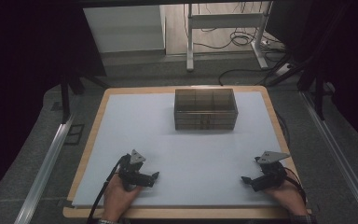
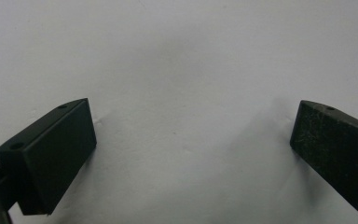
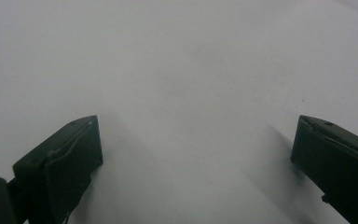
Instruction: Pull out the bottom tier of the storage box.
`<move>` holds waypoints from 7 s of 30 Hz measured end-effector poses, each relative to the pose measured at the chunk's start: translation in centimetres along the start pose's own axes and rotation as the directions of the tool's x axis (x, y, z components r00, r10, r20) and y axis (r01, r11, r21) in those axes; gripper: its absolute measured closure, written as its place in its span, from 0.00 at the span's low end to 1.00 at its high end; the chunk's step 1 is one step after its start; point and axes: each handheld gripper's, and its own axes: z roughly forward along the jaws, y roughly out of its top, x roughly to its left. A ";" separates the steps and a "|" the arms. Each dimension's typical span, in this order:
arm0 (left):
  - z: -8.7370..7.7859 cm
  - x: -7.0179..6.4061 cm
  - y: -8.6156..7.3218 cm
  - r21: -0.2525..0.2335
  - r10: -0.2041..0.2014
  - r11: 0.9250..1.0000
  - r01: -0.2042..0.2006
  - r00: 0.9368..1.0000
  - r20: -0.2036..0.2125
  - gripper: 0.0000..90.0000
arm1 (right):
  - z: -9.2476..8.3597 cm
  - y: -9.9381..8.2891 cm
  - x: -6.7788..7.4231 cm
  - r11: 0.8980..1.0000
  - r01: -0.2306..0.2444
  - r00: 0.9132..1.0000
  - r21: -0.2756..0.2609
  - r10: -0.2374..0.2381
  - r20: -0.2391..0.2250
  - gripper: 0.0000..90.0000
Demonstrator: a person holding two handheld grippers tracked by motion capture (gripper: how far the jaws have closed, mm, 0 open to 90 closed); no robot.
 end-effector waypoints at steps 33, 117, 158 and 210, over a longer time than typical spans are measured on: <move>0.0 0.0 0.0 0.005 0.004 1.000 -0.004 1.000 0.001 0.00 | -0.3 0.1 -0.1 1.000 -0.016 1.000 -0.002 0.016 0.000 0.08; 0.0 0.0 0.0 0.005 0.004 1.000 -0.004 1.000 0.001 0.00 | 5.9 9.0 2.3 0.896 0.443 0.861 0.045 -0.439 0.257 0.32; 0.0 0.0 0.0 0.004 0.004 1.000 -0.004 1.000 0.002 0.00 | 12.0 12.2 4.6 0.648 0.713 0.498 0.269 -0.737 0.457 0.55; 0.0 0.0 0.0 0.004 0.003 1.000 -0.003 1.000 0.002 0.00 | 16.5 12.1 5.8 0.477 0.744 0.228 0.468 -0.839 0.494 0.89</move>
